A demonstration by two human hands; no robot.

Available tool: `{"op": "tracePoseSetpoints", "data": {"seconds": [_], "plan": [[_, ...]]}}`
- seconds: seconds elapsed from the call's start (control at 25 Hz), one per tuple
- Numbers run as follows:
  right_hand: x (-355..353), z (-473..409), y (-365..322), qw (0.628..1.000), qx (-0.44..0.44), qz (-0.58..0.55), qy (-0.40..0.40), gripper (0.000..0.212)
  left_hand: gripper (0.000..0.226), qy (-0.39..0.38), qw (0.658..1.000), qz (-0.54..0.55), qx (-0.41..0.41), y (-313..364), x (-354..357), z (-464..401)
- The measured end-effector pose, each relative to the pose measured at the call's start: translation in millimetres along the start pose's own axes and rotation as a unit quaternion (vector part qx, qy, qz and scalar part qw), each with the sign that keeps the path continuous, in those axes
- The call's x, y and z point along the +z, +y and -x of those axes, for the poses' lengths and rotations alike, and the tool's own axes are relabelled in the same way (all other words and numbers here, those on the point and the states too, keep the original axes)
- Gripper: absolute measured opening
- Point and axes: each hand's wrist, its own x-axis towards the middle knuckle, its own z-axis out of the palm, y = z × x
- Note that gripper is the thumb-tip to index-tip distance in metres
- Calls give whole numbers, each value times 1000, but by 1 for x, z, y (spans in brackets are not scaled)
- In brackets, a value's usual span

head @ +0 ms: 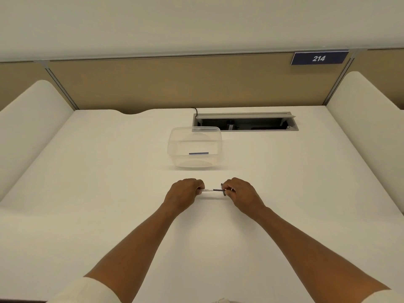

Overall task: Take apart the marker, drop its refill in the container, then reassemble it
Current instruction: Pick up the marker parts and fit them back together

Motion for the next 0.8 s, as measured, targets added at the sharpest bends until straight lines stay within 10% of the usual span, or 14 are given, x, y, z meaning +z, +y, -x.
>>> {"op": "tracePoseSetpoints", "data": {"seconds": [0.8], "plan": [[-3, -10, -30, 943, 126, -271, 144, 11, 6, 25, 999, 27, -5, 15, -5, -9]]}}
